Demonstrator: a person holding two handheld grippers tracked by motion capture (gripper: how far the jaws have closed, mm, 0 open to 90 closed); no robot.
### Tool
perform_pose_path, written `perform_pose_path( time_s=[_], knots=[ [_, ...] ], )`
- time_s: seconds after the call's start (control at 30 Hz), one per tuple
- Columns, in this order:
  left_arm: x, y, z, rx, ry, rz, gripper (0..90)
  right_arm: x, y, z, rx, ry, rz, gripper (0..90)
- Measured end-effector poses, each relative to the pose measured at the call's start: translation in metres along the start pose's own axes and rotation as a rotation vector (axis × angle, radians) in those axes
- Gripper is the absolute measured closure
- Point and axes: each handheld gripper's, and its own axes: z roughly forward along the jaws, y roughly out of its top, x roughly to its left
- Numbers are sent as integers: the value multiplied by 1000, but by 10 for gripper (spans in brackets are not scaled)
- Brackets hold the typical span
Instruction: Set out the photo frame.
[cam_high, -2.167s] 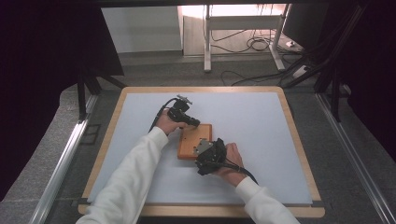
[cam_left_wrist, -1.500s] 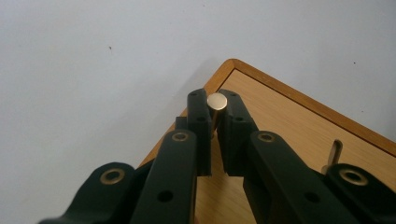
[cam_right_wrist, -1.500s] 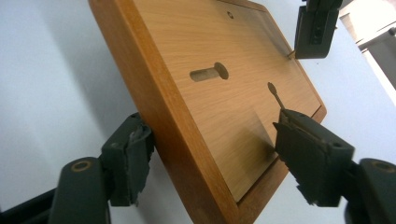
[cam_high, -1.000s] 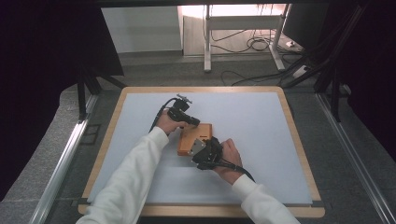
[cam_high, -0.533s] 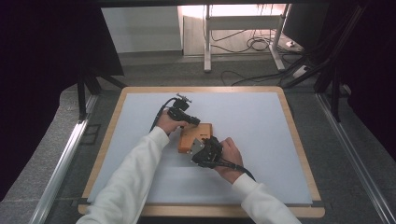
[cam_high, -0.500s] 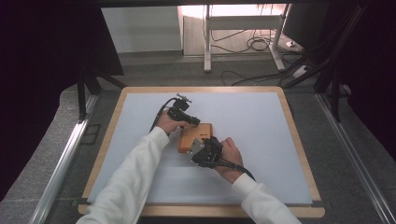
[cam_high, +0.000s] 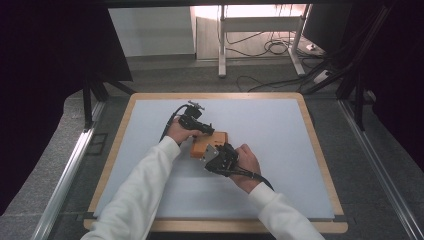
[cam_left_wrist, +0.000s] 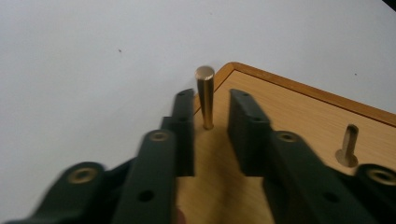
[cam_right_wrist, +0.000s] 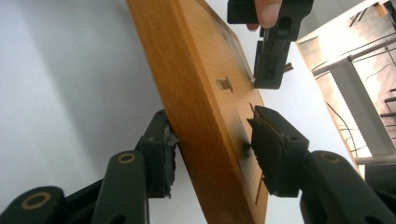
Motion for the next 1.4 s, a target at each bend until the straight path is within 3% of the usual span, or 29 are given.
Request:
perform_pose_path(
  time_s=[0.13,0.23,0.37,0.63,0.8,0.97,1.4],
  knots=[
    [1,-3,-13,-54,32,-2,491,-4,1,1,12,3,-2,542],
    [2,-8,-27,-112,38,-3,429,-6,2,0,18,-1,-22,565],
    [2,-18,-46,-186,52,-10,394,-10,4,-2,21,-6,-28,583],
    [-2,-47,-73,-272,87,-3,373,-23,4,-5,6,19,-1,594],
    [-2,-64,-82,-294,102,-4,371,-27,7,-6,14,19,-19,609],
    [-2,-75,-89,-294,113,-2,371,-37,10,-8,15,26,-4,629],
    [-3,-86,-86,-267,113,11,370,-61,16,-11,29,12,23,680]
  ],
)
